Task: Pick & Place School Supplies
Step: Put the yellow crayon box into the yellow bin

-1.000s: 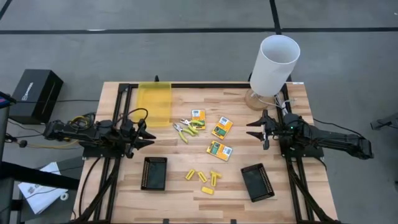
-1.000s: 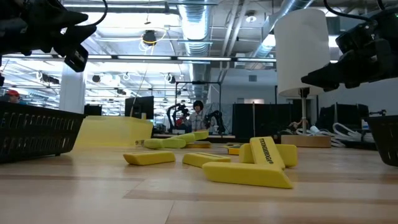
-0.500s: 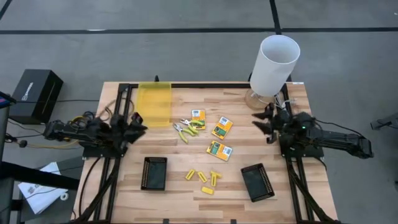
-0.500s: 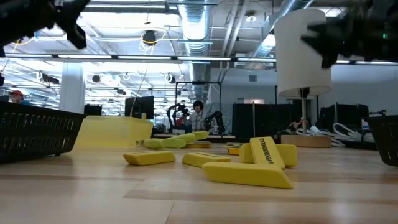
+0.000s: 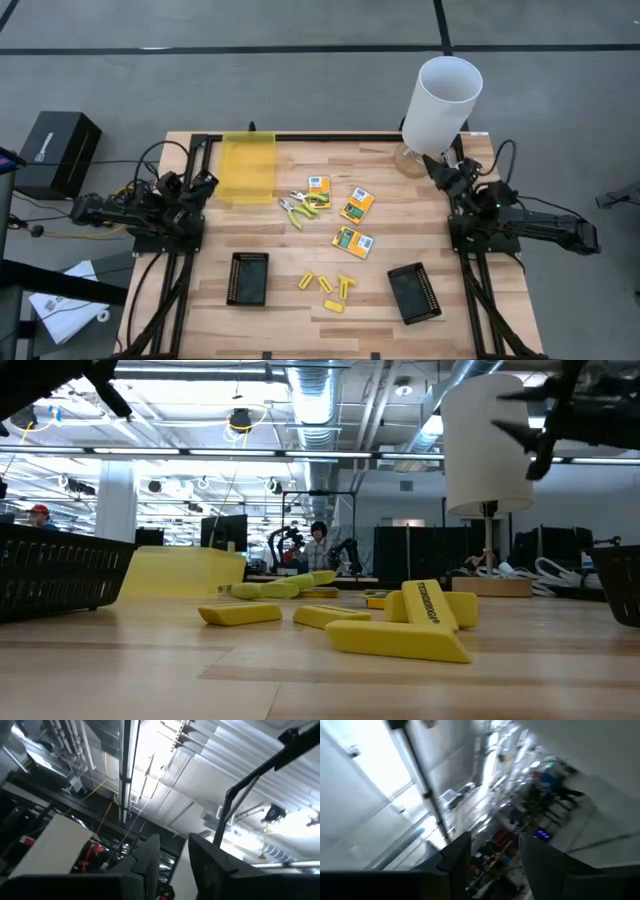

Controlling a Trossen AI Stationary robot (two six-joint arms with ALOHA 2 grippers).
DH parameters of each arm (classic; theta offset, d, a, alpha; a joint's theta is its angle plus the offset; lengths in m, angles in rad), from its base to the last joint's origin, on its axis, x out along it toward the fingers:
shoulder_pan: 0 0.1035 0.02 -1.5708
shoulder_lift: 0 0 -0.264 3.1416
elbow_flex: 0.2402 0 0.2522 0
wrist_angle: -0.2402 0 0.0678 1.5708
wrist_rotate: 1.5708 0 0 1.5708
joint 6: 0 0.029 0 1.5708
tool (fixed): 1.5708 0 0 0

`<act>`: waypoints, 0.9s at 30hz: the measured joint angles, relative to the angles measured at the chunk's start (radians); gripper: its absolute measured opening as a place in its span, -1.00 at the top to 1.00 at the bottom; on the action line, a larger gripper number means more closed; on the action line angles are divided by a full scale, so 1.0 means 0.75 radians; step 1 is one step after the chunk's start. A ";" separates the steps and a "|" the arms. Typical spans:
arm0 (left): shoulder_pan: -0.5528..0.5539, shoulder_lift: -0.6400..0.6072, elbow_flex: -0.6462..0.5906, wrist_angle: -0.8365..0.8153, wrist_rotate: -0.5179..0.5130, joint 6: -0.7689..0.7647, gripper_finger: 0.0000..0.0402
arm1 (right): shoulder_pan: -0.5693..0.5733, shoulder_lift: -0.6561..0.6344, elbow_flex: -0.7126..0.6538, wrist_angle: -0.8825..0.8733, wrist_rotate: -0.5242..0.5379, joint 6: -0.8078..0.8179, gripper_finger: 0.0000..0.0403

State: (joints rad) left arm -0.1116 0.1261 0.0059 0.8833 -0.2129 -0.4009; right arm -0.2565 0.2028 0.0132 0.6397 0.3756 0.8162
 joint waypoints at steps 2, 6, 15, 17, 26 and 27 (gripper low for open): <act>0.000 0.000 0.000 0.000 -0.003 0.001 0.51 | 0.000 0.000 0.000 -0.054 0.058 0.005 0.21; 0.000 0.000 0.000 0.000 -0.005 0.001 0.51 | -0.007 0.000 0.000 -0.106 0.088 0.035 0.21; 0.000 0.000 0.000 0.003 -0.042 0.000 0.51 | -0.026 0.010 -0.001 -0.189 0.158 0.131 0.21; 0.000 0.000 0.000 0.004 -0.042 -0.006 0.51 | -0.027 0.010 -0.001 -0.242 0.240 0.229 0.21; 0.001 0.001 0.000 0.122 -0.045 -0.077 0.51 | -0.025 0.010 0.005 0.135 0.043 0.304 0.21; 0.001 0.001 0.000 0.178 -0.047 -0.043 0.51 | -0.024 0.010 0.022 0.220 0.009 0.249 0.21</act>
State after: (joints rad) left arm -0.1108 0.1265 0.0061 1.0169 -0.2481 -0.4332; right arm -0.2747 0.2105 0.0293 0.8049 0.3825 1.0030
